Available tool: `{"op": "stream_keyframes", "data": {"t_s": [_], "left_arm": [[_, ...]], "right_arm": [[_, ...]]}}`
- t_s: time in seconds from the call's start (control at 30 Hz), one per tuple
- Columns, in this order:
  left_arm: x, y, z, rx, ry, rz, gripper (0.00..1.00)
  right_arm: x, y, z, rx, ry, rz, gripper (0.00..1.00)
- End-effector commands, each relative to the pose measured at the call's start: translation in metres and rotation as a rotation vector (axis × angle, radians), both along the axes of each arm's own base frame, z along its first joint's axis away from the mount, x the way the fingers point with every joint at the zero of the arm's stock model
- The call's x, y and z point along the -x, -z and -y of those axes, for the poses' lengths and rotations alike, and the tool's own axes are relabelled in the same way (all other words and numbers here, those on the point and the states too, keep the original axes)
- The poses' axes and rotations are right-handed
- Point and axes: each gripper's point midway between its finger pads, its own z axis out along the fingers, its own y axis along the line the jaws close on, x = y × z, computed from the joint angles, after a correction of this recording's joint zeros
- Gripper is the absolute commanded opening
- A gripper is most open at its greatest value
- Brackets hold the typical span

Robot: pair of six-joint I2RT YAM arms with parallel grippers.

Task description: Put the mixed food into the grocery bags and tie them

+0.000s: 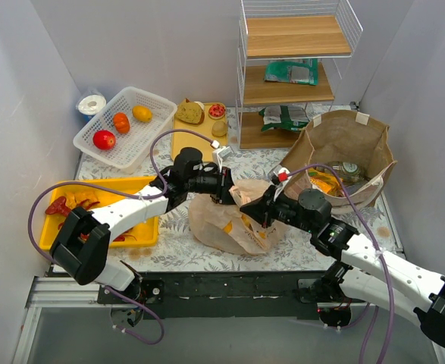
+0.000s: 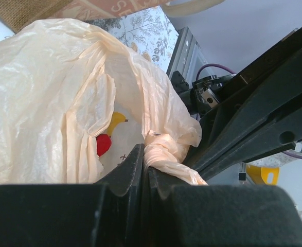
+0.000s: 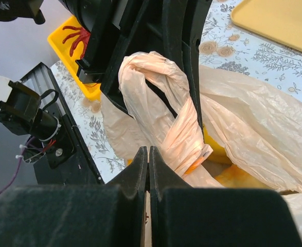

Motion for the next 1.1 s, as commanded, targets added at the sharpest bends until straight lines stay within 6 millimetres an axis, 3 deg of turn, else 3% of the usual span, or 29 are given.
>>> {"op": "stream_keyframes", "data": {"t_s": [0.0, 0.2, 0.37, 0.67, 0.93, 1.07], "left_arm": [[-0.023, -0.010, -0.008, 0.007, -0.077, 0.055, 0.00], [-0.019, -0.011, -0.008, -0.001, -0.049, 0.028, 0.07], [-0.010, -0.009, -0.013, -0.039, -0.018, 0.006, 0.31], [-0.011, -0.005, -0.034, -0.154, -0.068, 0.082, 0.60], [0.000, -0.023, -0.059, -0.164, -0.128, 0.199, 0.72], [0.009, -0.022, -0.070, -0.189, -0.130, 0.218, 0.75]], "right_arm": [[0.015, 0.026, -0.007, 0.049, -0.054, -0.060, 0.01], [0.015, 0.042, -0.009, 0.085, -0.043, -0.079, 0.01], [0.015, 0.041, -0.009, 0.075, -0.033, -0.080, 0.01], [0.013, 0.017, -0.002, 0.001, 0.005, -0.042, 0.01], [0.012, 0.019, -0.002, 0.007, 0.013, -0.047, 0.01], [0.013, 0.016, -0.003, -0.003, 0.010, -0.045, 0.01]]}}
